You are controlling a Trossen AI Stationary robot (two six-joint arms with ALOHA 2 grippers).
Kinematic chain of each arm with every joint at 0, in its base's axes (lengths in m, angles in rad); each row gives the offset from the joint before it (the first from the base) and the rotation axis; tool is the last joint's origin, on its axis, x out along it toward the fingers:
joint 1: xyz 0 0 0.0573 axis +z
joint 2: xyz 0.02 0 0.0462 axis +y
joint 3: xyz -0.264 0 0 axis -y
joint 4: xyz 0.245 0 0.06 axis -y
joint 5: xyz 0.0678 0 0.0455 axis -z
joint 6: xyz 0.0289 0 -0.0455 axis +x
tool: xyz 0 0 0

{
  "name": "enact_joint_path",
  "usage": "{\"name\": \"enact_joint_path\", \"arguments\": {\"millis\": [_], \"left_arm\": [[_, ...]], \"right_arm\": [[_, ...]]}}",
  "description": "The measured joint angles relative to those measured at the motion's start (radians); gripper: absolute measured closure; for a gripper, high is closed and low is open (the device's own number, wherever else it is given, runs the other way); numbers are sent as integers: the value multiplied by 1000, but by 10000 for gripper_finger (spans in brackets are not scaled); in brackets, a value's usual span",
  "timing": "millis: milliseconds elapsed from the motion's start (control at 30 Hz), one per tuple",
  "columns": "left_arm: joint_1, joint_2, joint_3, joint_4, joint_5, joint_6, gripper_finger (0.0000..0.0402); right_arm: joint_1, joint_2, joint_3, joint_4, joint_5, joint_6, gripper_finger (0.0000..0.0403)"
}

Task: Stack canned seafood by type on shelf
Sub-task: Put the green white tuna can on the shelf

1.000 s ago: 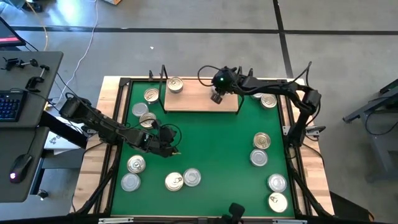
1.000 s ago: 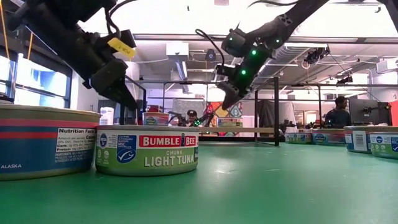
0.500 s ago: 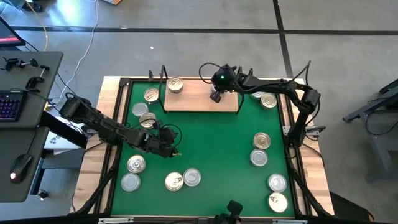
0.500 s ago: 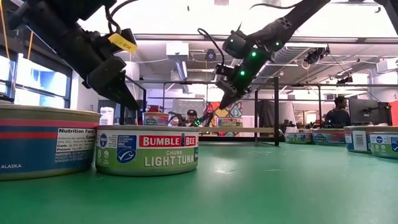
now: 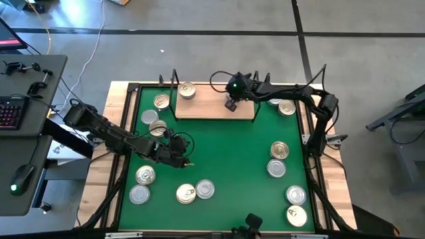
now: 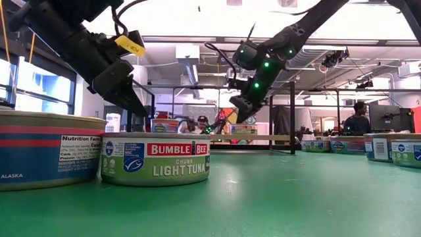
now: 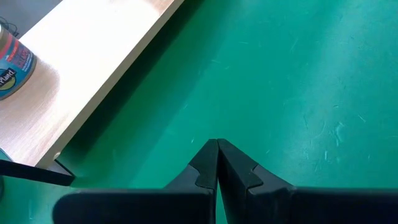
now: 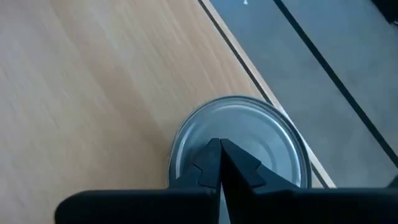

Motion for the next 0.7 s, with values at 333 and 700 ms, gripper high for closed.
{"name": "enact_joint_path", "arguments": {"millis": [333,700], "left_arm": [[0,0,0,0,0,0,402],[0,0,0,0,0,0,401]], "right_arm": [[9,-1,1,-53,136,6,403],[11,-2,2,-112,189,7,403]]}}
